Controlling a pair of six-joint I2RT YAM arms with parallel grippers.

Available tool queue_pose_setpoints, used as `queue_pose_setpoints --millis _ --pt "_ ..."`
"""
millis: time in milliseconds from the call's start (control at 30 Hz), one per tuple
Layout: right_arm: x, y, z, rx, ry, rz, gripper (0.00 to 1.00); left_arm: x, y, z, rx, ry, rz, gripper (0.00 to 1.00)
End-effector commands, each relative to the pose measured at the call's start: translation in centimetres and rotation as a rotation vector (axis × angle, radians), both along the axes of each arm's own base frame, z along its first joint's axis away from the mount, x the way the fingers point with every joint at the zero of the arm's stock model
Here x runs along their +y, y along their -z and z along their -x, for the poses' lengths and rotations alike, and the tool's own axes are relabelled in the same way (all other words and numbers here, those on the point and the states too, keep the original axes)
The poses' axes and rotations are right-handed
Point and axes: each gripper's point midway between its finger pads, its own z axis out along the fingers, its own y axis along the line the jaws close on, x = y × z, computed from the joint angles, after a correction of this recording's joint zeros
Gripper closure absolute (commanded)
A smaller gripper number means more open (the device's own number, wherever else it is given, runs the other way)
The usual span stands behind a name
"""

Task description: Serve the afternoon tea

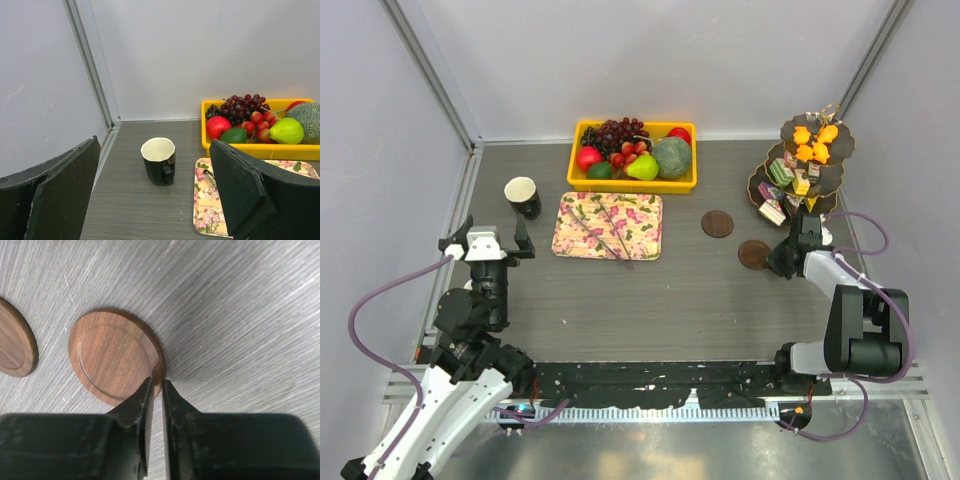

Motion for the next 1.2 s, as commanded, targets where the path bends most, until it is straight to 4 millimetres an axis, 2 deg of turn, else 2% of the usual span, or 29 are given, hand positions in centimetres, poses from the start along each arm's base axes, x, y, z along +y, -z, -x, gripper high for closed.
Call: queue_pose_setpoints --millis 0,133,267,367,400,467,533,633,733,767,867,933,1067,1167 --pt "0.1 -1.3 0.4 0.001 -0.043 0.017 0.77 0.4 -1.4 0.5 -0.049 -0.005 0.036 0.01" --pt "-0.1 -3.0 0.4 -0.015 -0.089 0.05 0.62 0.4 -1.4 0.6 -0.051 -0.003 0.04 0.01" --pt "-0.6 -6.7 0.5 -0.095 -0.158 0.125 0.46 0.0 -1.4 0.5 -0.044 0.015 0.043 0.01" --pt "-0.6 -10.3 0.7 -0.191 -0.241 0.202 0.34 -0.6 -1.2 0.0 -0.017 0.032 0.04 0.01" --pt "0.3 -11.9 0.7 -0.246 -0.28 0.19 0.29 -0.9 -0.9 -0.3 -0.001 0.042 0.037 0.01" --pt "1.0 -13.7 0.9 -0.309 -0.329 0.212 0.2 -1.3 -0.8 -0.7 0.021 0.055 0.037 0.01" --pt "2.4 -15.3 1.0 -0.37 -0.398 0.23 0.15 -1.8 -0.4 -1.4 0.053 0.061 0.036 0.01" --pt "5.6 -16.9 1.3 -0.458 -0.521 0.257 0.11 -2.3 0.4 -2.5 0.121 0.061 0.03 0.01" --pt "8.8 -17.5 1.8 -0.505 -0.645 0.271 0.1 -2.0 1.3 -3.6 0.219 0.023 0.027 0.01" --pt "9.3 -17.6 1.7 -0.52 -0.664 0.278 0.1 -1.6 1.6 -4.2 0.254 -0.003 0.037 0.01" --pt "12.4 -17.0 2.2 -0.542 -0.778 0.258 0.09 -0.6 3.1 -6.4 0.383 -0.036 0.12 0.01" --pt "13.6 -16.6 2.5 -0.553 -0.827 0.256 0.09 0.4 4.2 -7.9 0.445 -0.061 0.19 0.01" --pt "15.2 -16.8 3.2 -0.596 -0.902 0.261 0.08 2.7 5.6 -11.0 0.542 -0.097 0.318 0.01" --pt "15.5 -16.9 3.6 -0.622 -0.913 0.261 0.09 5.6 7.2 -13.9 0.604 -0.14 0.399 0.01"
